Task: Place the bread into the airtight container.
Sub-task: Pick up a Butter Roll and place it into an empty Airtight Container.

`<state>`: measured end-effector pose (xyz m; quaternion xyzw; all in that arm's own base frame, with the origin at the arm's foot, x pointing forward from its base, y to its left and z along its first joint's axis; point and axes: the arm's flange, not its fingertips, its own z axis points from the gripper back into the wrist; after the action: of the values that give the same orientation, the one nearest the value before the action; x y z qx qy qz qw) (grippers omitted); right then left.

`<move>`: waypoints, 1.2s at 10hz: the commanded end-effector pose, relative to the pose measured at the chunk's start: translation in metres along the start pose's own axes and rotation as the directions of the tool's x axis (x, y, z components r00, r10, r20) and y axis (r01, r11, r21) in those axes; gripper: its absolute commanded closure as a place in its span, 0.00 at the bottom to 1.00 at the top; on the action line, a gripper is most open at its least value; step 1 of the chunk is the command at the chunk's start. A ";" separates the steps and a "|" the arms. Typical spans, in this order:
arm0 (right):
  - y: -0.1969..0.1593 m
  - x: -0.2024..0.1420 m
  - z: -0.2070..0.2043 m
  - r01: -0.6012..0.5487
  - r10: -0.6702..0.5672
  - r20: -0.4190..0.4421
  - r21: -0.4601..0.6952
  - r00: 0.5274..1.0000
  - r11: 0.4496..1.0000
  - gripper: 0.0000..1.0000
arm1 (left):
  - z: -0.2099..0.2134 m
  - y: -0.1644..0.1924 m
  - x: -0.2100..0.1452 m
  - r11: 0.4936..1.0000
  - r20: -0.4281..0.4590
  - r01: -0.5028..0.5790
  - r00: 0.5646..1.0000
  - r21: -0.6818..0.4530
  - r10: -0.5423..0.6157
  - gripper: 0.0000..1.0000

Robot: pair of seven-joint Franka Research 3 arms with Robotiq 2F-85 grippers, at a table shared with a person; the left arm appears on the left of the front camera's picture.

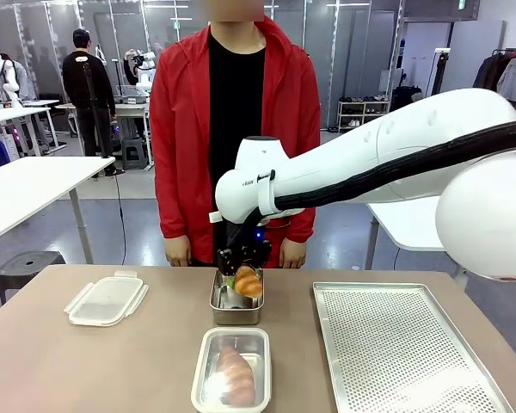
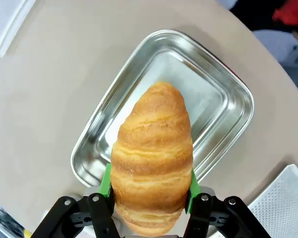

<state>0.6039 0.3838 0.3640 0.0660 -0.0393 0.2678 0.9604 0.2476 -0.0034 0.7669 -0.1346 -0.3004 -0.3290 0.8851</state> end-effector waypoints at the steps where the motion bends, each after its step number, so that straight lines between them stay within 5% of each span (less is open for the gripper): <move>1: 0.007 0.012 -0.011 0.102 -0.101 0.045 -0.018 0.994 0.995 0.37 | 0.001 -0.001 0.001 1.000 0.006 0.011 1.000 -0.014 -0.011 0.00; 4: 0.007 0.021 -0.028 0.139 -0.138 0.042 -0.031 0.990 0.990 0.37 | 0.001 -0.001 0.001 1.000 0.006 0.011 1.000 -0.014 -0.011 0.00; 6: 0.008 0.020 -0.032 0.144 -0.143 0.031 -0.024 0.989 0.989 0.00 | 0.001 -0.001 0.001 1.000 0.006 0.011 1.000 -0.014 -0.011 0.00; 11: 0.014 0.013 -0.039 0.130 -0.130 0.012 -0.080 0.991 0.988 0.00 | 0.001 -0.001 0.001 1.000 0.006 0.011 1.000 -0.014 -0.011 0.00; 12: 0.011 0.018 -0.034 0.110 -0.110 0.024 0.001 0.994 0.994 0.00 | 0.001 -0.001 0.001 1.000 0.006 0.011 1.000 -0.014 -0.011 0.00</move>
<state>0.6129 0.4084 0.3311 0.0635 -0.0462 0.2166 0.9731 0.2476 -0.0034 0.7668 -0.1346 -0.3004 -0.3290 0.8851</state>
